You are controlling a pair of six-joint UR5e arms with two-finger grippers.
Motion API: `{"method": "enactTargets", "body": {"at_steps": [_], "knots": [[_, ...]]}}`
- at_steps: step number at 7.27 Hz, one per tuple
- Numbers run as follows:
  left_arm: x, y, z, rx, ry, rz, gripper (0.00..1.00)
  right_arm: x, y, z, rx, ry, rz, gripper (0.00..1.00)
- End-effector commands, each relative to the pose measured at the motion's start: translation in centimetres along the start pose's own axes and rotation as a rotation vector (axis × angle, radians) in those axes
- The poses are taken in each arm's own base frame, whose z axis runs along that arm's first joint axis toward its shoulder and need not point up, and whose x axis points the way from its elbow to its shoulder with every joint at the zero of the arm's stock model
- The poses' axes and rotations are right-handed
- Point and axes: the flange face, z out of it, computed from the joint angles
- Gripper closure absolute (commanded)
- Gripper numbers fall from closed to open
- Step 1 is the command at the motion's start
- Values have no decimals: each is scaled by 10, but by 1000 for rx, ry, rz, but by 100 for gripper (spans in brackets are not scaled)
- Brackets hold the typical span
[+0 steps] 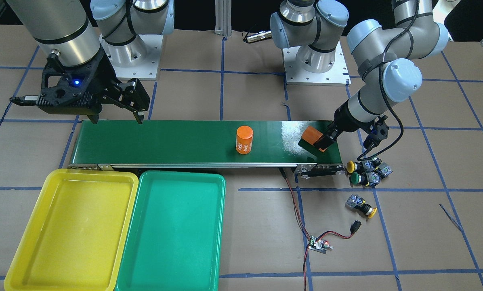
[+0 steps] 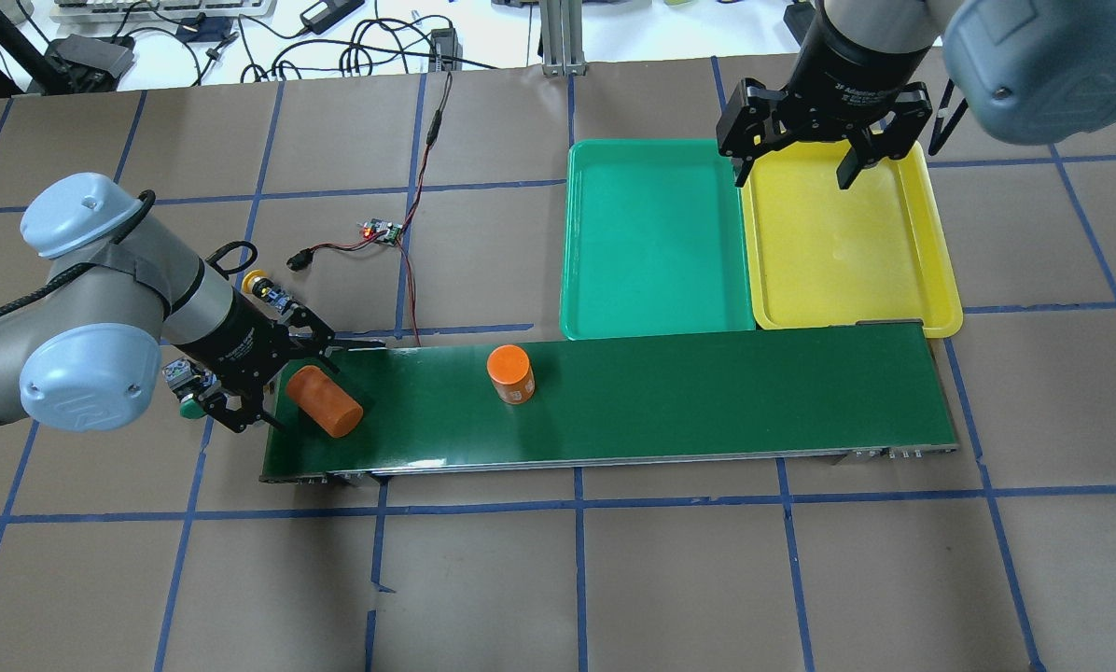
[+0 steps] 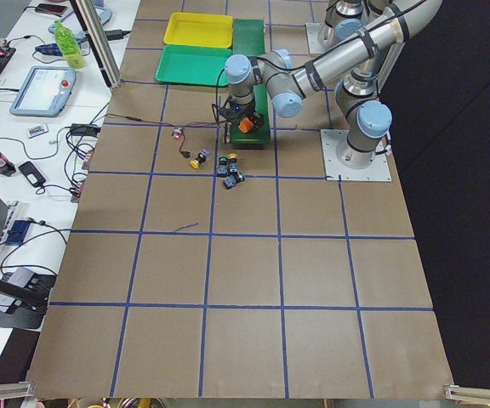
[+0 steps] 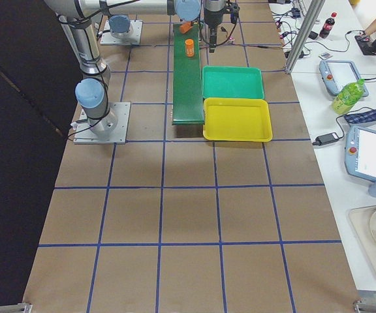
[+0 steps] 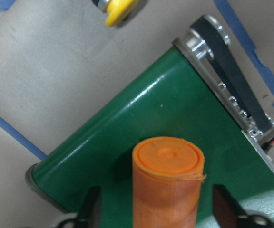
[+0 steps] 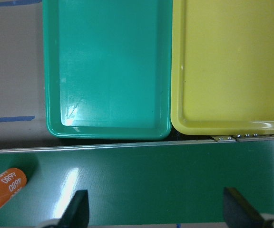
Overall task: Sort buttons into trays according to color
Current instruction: 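Set the orange cylinder on the belt and open the left gripper, then grasp a green-capped push button with the left gripper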
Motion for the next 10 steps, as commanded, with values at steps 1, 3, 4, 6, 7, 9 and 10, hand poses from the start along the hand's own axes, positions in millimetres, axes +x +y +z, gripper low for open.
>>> {"method": "enactTargets", "body": {"at_steps": [1, 3, 4, 6, 7, 9, 10], "knots": [[15, -23, -48, 76, 43, 64, 0, 0, 1, -1, 2, 0, 0, 0], [-15, -66, -70, 173, -59, 210, 0, 0, 1, -2, 4, 0, 0, 0], [-52, -105, -71, 161, -68, 272, 0, 0, 1, -1, 3, 0, 0, 0], [-86, -159, -58, 202, -55, 297, 0, 0, -1, 1, -2, 0, 0, 0], [-86, -169, -43, 194, -55, 300, 0, 2, -2, 2, -3, 0, 3, 0], [-91, -175, -17, 156, -70, 319, 0, 3, -3, 3, -5, -1, 6, 0], [-91, -183, -4, 136, -73, 312, 0, 3, -2, 2, -3, 1, 6, 0]]}}
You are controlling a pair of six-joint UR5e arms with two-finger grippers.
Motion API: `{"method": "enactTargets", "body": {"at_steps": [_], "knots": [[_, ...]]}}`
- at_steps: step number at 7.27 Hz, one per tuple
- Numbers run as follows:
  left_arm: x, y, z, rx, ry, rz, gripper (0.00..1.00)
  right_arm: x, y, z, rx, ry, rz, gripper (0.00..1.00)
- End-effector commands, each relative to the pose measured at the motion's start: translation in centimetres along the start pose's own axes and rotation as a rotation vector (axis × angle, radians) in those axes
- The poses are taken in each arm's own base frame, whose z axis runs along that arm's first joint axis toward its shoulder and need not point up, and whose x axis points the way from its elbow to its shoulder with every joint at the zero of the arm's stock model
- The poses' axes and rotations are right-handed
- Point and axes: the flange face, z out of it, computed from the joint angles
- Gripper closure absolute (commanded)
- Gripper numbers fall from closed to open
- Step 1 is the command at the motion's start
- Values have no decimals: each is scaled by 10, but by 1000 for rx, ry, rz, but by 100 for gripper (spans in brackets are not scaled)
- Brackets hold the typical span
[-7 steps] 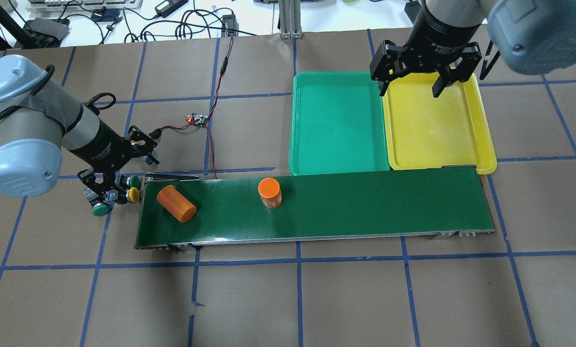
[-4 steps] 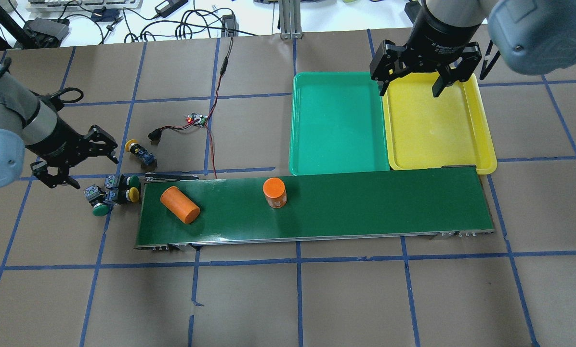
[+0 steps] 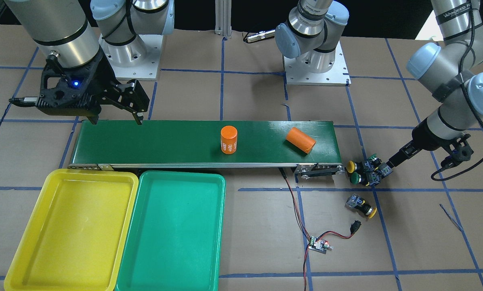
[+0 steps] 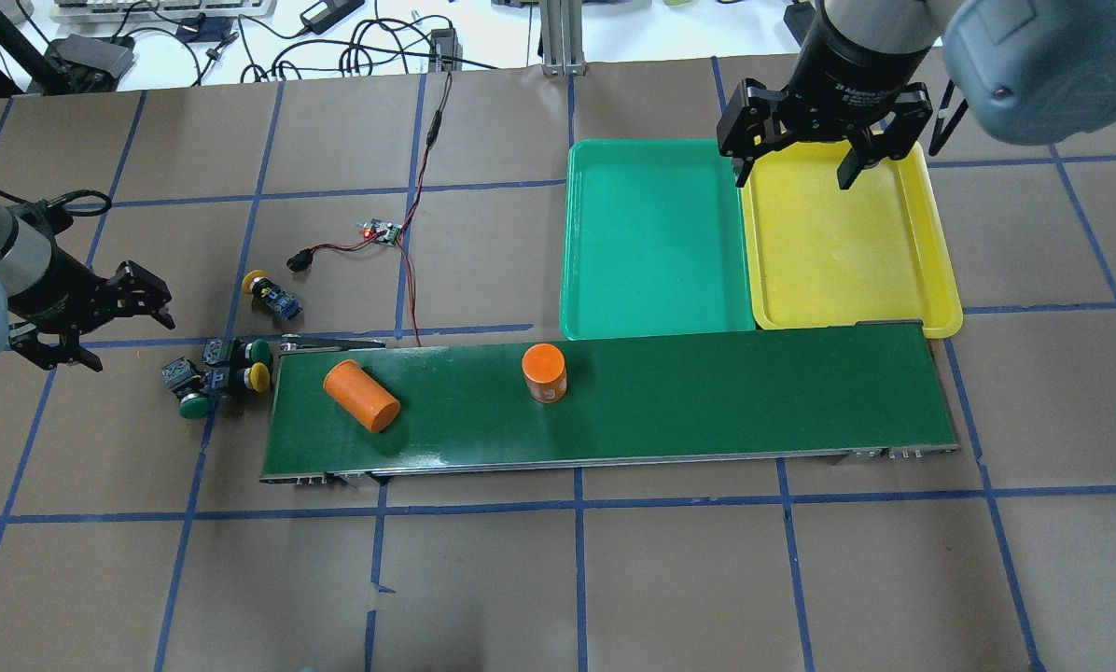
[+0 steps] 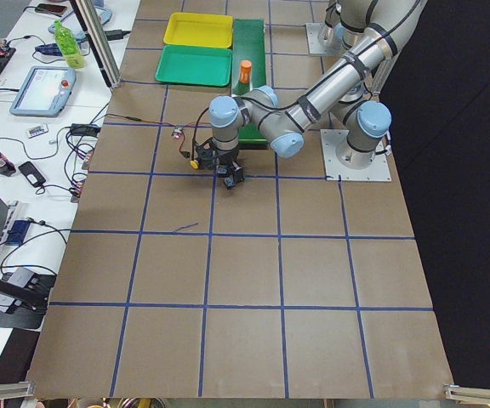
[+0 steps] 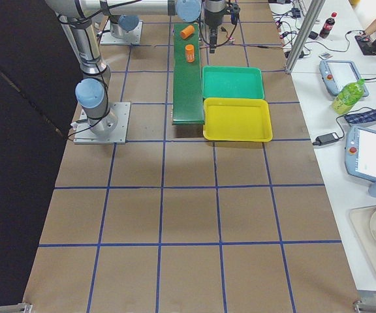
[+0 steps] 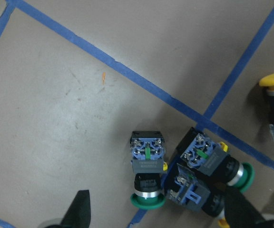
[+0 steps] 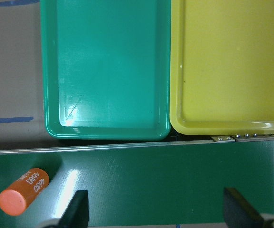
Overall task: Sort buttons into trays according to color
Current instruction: 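Grasp a green-capped push button with the left gripper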
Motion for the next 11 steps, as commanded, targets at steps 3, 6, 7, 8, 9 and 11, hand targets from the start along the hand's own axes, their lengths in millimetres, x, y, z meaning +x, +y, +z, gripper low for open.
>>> {"method": "enactTargets", "body": {"at_steps": [3, 6, 7, 8, 9, 11], "knots": [[-2, -11, 46, -64, 1, -1, 3, 4, -2, 2, -5, 3, 6, 0], [-3, -11, 64, -86, -1, 5, 22, 0, 4, -16, 34, 4, -1, 0], [-3, -12, 66, -91, -3, 8, 70, -1, 0, -18, 49, 0, -3, 0], [-3, -12, 67, -92, -2, 22, 100, -1, -1, -24, 64, 6, -7, 0], [-3, -10, 61, -91, -6, 68, 100, 5, -2, -31, 78, 75, -13, 0], [-2, -13, 35, -41, -7, 145, 100, 6, 2, -33, 50, 100, -15, 0]]}}
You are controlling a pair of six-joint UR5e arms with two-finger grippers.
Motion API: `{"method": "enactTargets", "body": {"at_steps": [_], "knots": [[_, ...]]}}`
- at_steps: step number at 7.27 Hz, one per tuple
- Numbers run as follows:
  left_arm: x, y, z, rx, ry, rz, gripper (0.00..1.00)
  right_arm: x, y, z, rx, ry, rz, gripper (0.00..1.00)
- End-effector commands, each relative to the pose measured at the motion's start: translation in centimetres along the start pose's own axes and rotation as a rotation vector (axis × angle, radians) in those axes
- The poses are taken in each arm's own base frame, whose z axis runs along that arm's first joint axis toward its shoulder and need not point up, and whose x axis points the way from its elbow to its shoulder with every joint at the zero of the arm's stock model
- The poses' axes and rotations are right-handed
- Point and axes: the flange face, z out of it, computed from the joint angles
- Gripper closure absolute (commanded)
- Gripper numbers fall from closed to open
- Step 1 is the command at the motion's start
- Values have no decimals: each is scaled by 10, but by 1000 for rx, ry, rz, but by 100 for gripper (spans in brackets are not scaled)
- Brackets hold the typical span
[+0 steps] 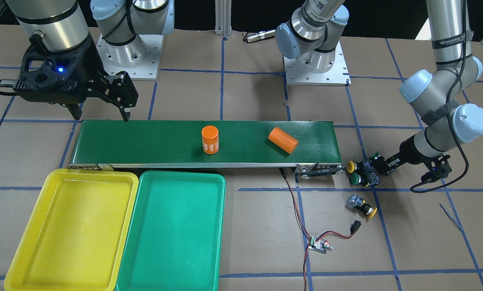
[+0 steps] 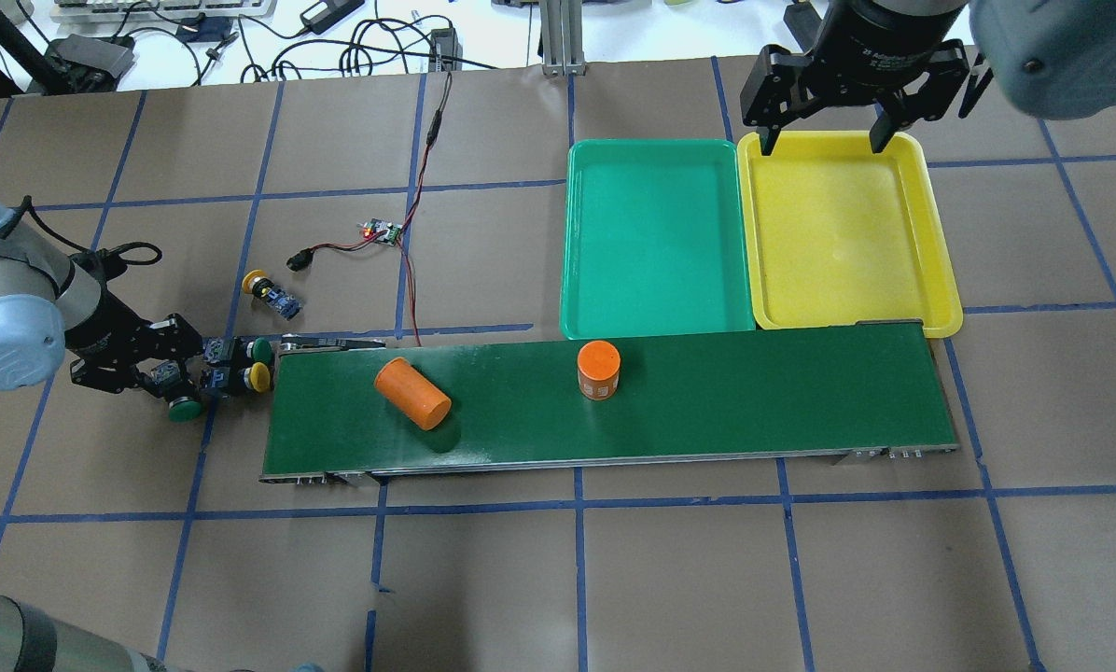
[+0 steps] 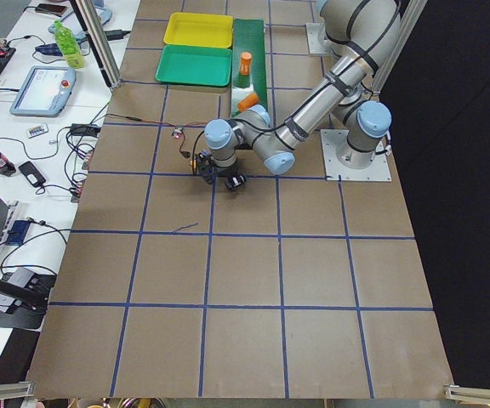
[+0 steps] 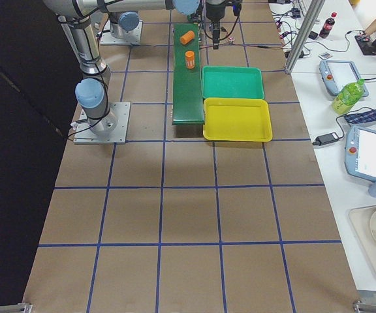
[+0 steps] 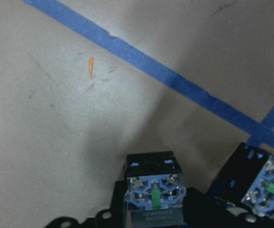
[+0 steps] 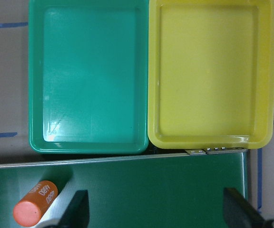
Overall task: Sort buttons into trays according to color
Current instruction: 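Grasp a green-capped push button with the left gripper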
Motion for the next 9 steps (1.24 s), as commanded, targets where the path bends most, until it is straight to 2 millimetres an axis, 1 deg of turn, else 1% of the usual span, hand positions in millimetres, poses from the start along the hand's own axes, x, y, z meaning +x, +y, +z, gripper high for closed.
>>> {"method": "enactTargets", "body": {"at_steps": [1, 2, 3, 4, 5, 6, 7, 8, 9], "knots": [[4, 4, -41, 65, -6, 53, 100, 1, 5, -2, -25, 16, -3, 0], [14, 12, -74, 80, -8, 81, 100, 1, 11, 1, -77, 17, -6, 0], [32, 23, -101, 51, 14, 113, 100, 1, 12, 1, -84, 17, -5, 0], [73, 38, -127, 77, 23, 187, 100, 1, 13, 3, -89, 15, -5, 0], [112, 60, -135, 85, 19, 253, 100, 1, 13, 3, -90, 15, -5, 0], [150, 82, -126, 66, 14, 326, 100, 1, 13, 5, -95, 15, -6, 0], [172, 106, -105, 34, 9, 378, 100, 1, 13, 6, -95, 15, -6, 0], [175, 127, -91, 3, 8, 400, 100, 1, 13, 6, -92, 15, -6, 0], [170, 146, -77, -21, 5, 416, 100, 1, 13, 6, -93, 15, -5, 0]]}}
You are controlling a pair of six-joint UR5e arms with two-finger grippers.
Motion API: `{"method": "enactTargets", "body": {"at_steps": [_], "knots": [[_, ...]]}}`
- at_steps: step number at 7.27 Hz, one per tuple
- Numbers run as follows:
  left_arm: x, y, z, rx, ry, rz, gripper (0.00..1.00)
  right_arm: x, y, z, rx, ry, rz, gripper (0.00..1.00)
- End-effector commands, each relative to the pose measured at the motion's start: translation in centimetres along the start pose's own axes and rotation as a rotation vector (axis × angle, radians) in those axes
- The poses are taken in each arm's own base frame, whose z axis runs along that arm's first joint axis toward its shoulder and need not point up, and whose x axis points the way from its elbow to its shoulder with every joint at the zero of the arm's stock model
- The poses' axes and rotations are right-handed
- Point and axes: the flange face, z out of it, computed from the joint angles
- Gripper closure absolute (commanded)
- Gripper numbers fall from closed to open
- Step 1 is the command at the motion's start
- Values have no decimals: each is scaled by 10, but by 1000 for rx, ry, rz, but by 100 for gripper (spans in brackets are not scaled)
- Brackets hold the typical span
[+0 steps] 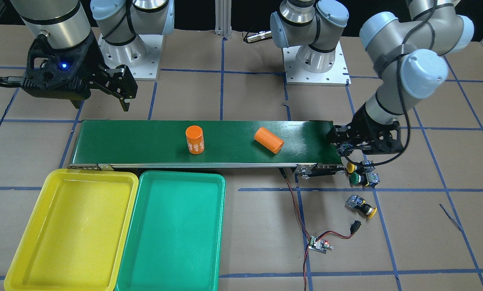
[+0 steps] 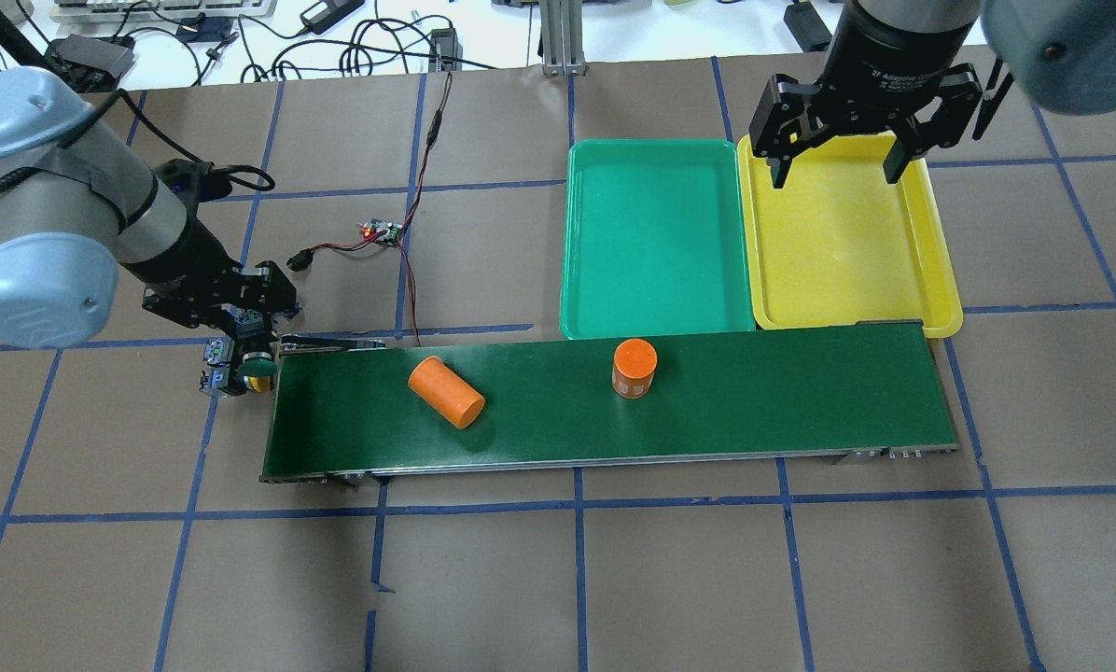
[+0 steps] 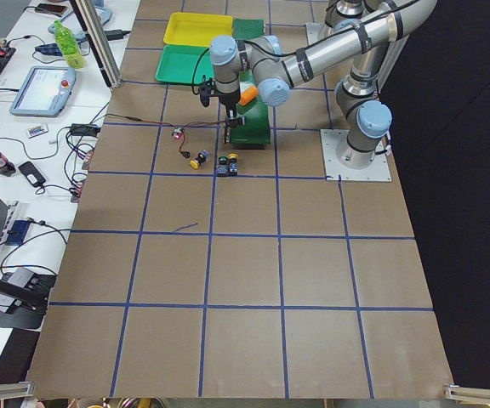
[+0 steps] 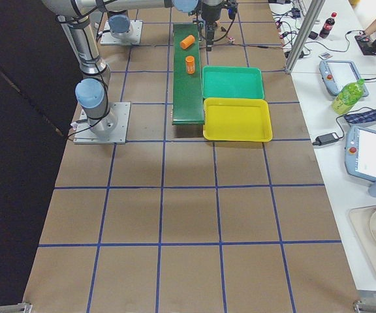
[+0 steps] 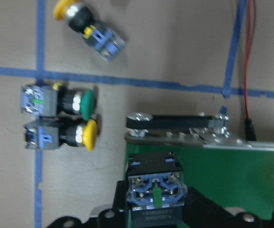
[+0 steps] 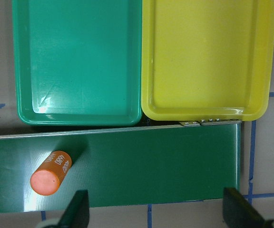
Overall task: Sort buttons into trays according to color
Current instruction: 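Place the green-capped button on the belt and release it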
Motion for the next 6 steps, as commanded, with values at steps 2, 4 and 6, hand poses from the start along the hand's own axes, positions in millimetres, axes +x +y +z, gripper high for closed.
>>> {"method": "enactTargets", "body": {"at_steps": [2, 4, 6], "knots": [[2, 26, 37, -33, -1, 76, 100, 0, 0, 2, -3, 0, 0, 0], [1, 21, 40, -6, 0, 84, 26, 0, 0, 2, -3, 0, 0, 0], [1, 21, 39, -8, 2, 71, 0, 0, 0, 2, -3, 0, 0, 0]]}}
